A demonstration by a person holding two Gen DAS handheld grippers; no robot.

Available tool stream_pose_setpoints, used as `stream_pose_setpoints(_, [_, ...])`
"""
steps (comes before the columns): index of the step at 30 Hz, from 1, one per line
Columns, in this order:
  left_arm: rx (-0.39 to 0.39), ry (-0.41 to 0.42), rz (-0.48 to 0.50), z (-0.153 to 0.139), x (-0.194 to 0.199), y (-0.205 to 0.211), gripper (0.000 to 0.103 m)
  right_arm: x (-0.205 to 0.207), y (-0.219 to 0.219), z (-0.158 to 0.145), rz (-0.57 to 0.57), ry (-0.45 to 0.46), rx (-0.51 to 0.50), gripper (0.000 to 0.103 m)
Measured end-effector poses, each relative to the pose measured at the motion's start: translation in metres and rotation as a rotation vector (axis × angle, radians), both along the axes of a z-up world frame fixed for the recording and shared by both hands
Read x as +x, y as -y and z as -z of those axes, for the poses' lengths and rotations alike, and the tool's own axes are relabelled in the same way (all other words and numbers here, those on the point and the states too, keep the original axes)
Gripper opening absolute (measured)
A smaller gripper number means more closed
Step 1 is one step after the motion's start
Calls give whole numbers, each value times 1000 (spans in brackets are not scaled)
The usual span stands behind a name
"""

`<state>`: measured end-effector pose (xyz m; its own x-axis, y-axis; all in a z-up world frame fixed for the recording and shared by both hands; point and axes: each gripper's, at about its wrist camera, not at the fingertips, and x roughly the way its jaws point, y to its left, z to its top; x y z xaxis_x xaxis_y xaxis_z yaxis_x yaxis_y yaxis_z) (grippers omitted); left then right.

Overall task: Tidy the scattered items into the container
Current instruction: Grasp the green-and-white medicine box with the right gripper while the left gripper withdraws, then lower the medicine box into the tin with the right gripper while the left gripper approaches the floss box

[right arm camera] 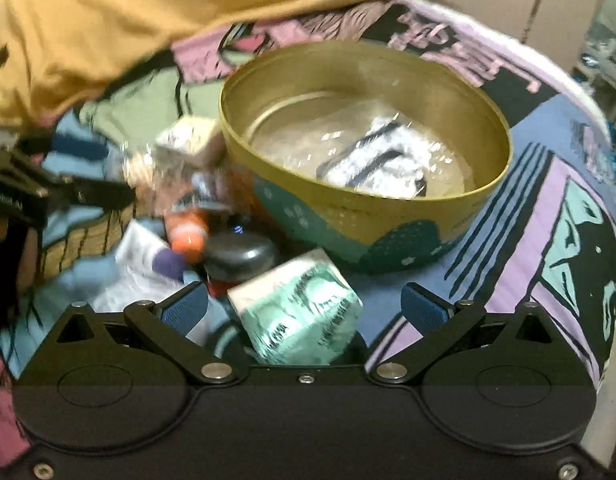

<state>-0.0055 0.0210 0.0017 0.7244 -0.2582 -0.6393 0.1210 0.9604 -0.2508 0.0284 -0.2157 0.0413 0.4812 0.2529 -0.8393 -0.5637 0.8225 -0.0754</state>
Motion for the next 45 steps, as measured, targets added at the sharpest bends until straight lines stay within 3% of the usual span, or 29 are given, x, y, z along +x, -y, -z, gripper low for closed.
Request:
stream_pose_setpoints(5, [2,2,11,2,1,2,103,-3,-7,14,-137,-50,-100,103])
stream_pose_setpoints(10, [13,12,2,3,3,2,103,6,-16,24,-173,-66,-158,96])
stream_pose_setpoints(12, [27,24,-8,3,3,3,103,10,-21,30,-178,-98,-187,74])
stream_pose_setpoints(13, [24,28,-10,2,3,2,103,12,-21,32,-173,-114,-195,73])
stream_pose_setpoints(17, [2,37,-20,1,3,-3,103,9,-18,28,-157,-107,-176,71])
stream_pose_setpoints(25, [-81,68,-10,-7,-1,-11,103,-4,1,-4,-85,-71,-45,71])
stream_pose_setpoints(30, [-109,130,108,-15,-12,-1,103,-14,6,-21,-56,-38,14,71])
stream_pose_setpoints(38, [-85,183,353,-21,-29,30,103,-14,7,-25,-22,-45,-6,71])
stream_pose_setpoints(45, [-56,152,432,-14,-30,45,103,-7,4,-46,45,-39,-55,71])
